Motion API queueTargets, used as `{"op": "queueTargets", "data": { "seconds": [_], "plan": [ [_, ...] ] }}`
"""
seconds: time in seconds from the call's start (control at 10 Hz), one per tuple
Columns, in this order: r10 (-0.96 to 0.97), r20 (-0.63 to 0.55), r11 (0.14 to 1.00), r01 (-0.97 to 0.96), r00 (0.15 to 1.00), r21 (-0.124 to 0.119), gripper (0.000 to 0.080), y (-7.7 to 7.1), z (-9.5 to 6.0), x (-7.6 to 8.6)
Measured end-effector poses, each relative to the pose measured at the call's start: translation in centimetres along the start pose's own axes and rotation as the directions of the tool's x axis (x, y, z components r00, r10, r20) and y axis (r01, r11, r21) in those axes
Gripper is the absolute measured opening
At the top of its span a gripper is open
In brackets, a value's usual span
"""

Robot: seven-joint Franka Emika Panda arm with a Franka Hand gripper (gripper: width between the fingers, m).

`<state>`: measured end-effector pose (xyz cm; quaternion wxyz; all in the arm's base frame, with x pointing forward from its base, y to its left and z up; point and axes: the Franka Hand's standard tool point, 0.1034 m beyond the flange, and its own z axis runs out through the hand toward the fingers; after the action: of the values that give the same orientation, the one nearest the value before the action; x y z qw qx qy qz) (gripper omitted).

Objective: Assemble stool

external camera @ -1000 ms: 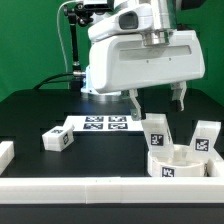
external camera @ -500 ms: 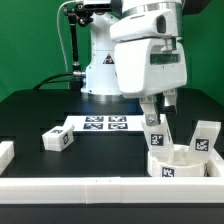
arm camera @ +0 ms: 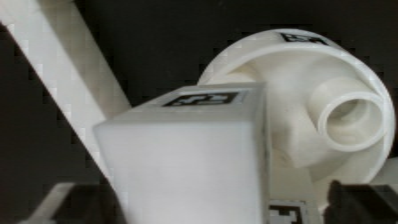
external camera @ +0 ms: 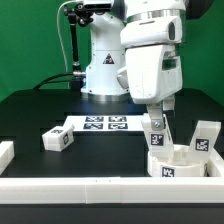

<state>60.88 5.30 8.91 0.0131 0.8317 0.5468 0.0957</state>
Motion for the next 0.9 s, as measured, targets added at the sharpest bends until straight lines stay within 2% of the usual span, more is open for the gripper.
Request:
{"op": "queueTargets", "data": {
  "seconds": [0.1, 0.2, 0.3, 0.7, 0.9],
  "plan": [
    [0.000, 0.000, 1.000, 0.000, 1.000, 0.000, 0.0425, 0.00, 0.00, -0.01],
    [0.000, -0.002, 1.000, 0.000, 1.000, -0.003, 0.0425, 0.07, -0.11, 0.06],
    [0.000, -0.002, 1.000, 0.000, 1.000, -0.003, 0.0342, 0.08, -0.11, 0.05],
    [0.052, -0.003, 0.999, -0.052, 0.999, -0.002, 0.0342, 0.08, -0.12, 0.08],
    [0.200, -0.004, 0.980, -0.200, 0.980, -0.003, 0.0342, 0.09, -0.13, 0.10]
  ]
}}
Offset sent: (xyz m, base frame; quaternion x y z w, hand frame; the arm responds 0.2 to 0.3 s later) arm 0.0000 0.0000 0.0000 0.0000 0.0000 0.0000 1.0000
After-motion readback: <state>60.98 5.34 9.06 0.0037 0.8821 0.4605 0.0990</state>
